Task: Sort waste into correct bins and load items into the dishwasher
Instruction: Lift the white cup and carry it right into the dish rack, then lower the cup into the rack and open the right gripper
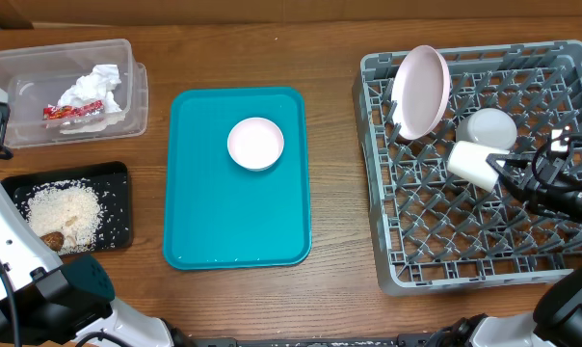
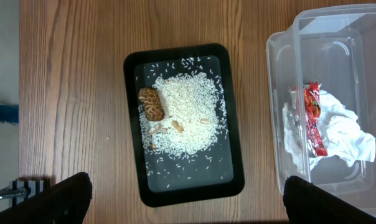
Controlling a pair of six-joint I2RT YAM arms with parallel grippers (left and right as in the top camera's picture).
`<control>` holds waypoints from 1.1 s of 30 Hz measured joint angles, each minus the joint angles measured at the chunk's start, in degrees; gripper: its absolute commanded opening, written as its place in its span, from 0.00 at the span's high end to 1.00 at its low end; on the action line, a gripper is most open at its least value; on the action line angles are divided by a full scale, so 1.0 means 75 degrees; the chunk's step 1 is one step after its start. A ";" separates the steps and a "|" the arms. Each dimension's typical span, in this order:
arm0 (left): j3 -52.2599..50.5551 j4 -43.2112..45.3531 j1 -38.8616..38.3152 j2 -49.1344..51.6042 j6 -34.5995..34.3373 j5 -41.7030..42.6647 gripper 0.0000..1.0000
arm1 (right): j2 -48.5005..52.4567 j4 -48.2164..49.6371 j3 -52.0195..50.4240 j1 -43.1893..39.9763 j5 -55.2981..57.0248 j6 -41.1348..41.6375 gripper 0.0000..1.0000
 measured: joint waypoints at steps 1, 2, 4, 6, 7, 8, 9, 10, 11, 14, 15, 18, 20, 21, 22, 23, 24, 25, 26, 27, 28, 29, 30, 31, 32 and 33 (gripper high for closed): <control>0.0000 0.0000 0.0000 0.0000 0.0000 0.0000 0.00 | 0.0000 0.0099 -0.0079 0.0000 -0.0023 -0.0012 0.96; 0.0000 0.0000 0.0000 0.0000 0.0000 0.0000 0.00 | 0.0000 0.0236 -0.0187 0.0000 -0.0058 -0.0029 0.96; 0.0000 0.0000 0.0000 0.0000 0.0000 0.0000 0.00 | 0.0000 0.0490 -0.0405 0.0000 -0.0079 -0.0035 0.96; 0.0000 0.0000 0.0000 0.0000 0.0000 0.0003 0.00 | -0.0009 0.1110 -0.0758 0.0000 -0.0087 0.0082 0.96; 0.0000 -0.0003 0.0000 0.0000 0.0000 0.0003 0.00 | -0.0006 0.1411 -0.0892 0.0000 -0.0082 0.0213 0.96; 0.0000 0.0000 0.0000 0.0000 0.0000 0.0003 0.00 | -0.0006 0.1769 -0.1040 0.0000 -0.0058 0.0434 0.96; 0.0000 0.0000 0.0000 0.0000 0.0000 0.0000 0.00 | -0.0006 0.2259 -0.1218 0.0000 0.0009 0.0833 0.96; 0.0000 0.0000 0.0000 0.0000 0.0000 0.0000 0.00 | -0.0009 0.2637 -0.1294 0.0000 0.0058 0.1061 0.96; 0.0000 -0.0003 0.0000 0.0000 0.0000 0.0003 0.00 | -0.0006 0.2964 -0.1332 0.0000 0.0137 0.1332 0.96; 0.0000 0.0000 0.0000 0.0000 0.0000 0.0000 0.00 | -0.0006 0.3281 -0.1361 0.0000 0.0143 0.1865 0.96; 0.0000 0.0000 0.0000 0.0000 0.0000 0.0000 0.00 | -0.0006 0.3314 -0.1367 0.0000 0.0137 0.1988 0.96; 0.0000 0.0000 0.0000 0.0000 0.0000 0.0000 0.00 | -0.0006 0.3372 -0.1367 0.0000 0.0137 0.2212 0.96; 0.0000 0.0000 0.0000 0.0000 0.0000 0.0003 0.00 | -0.0006 0.3372 -0.1367 0.0000 0.0152 0.2279 0.96; 0.0000 0.0000 0.0000 0.0000 0.0000 0.0000 0.00 | -0.0006 0.3375 -0.1367 0.0000 0.0178 0.2326 0.96; 0.0000 0.0000 0.0000 0.0000 0.0000 0.0000 0.00 | -0.0006 0.3398 -0.1367 0.0000 0.0219 0.2410 0.96; 0.0000 0.0000 0.0000 0.0000 0.0000 0.0000 0.00 | -0.0006 0.3459 -0.1367 0.0000 0.0303 0.2532 0.96; 0.0000 0.0000 0.0000 0.0000 0.0000 0.0000 0.00 | -0.0009 0.3515 -0.1367 0.0003 0.0341 0.2623 0.96; 0.0000 0.0000 0.0000 0.0000 0.0000 0.0003 0.00 | -0.0015 0.3596 -0.1367 0.0000 0.0373 0.2766 0.94; 0.0000 0.0000 0.0000 0.0000 0.0000 0.0000 0.00 | -0.0023 0.3649 -0.1367 0.0003 0.0408 0.2882 0.93; 0.0000 0.0000 0.0000 0.0000 0.0000 0.0003 0.00 | -0.0038 0.3704 -0.1367 0.0009 0.0434 0.2996 0.92; 0.0000 0.0000 0.0000 0.0000 0.0000 0.0000 0.00 | -0.0058 0.3774 -0.1367 0.0012 0.0522 0.3104 0.90; 0.0000 0.0000 0.0000 0.0000 0.0000 0.0003 0.00 | -0.0067 0.3824 -0.1367 0.0015 0.0618 0.3194 0.89; 0.0000 0.0000 0.0000 0.0000 0.0000 0.0003 0.00 | -0.0067 0.3835 -0.1367 0.0017 0.0764 0.3279 0.88; 0.0000 0.0000 0.0000 0.0000 0.0000 0.0003 0.00 | -0.0067 0.3858 -0.1364 0.0017 0.0804 0.3316 0.88; 0.0000 0.0000 0.0000 0.0000 0.0000 0.0000 0.00 | -0.0067 0.3893 -0.1346 0.0017 0.0883 0.3381 0.89; 0.0000 0.0000 0.0000 0.0000 0.0000 0.0000 0.00 | -0.0067 0.3893 -0.1309 0.0015 0.0962 0.3485 0.89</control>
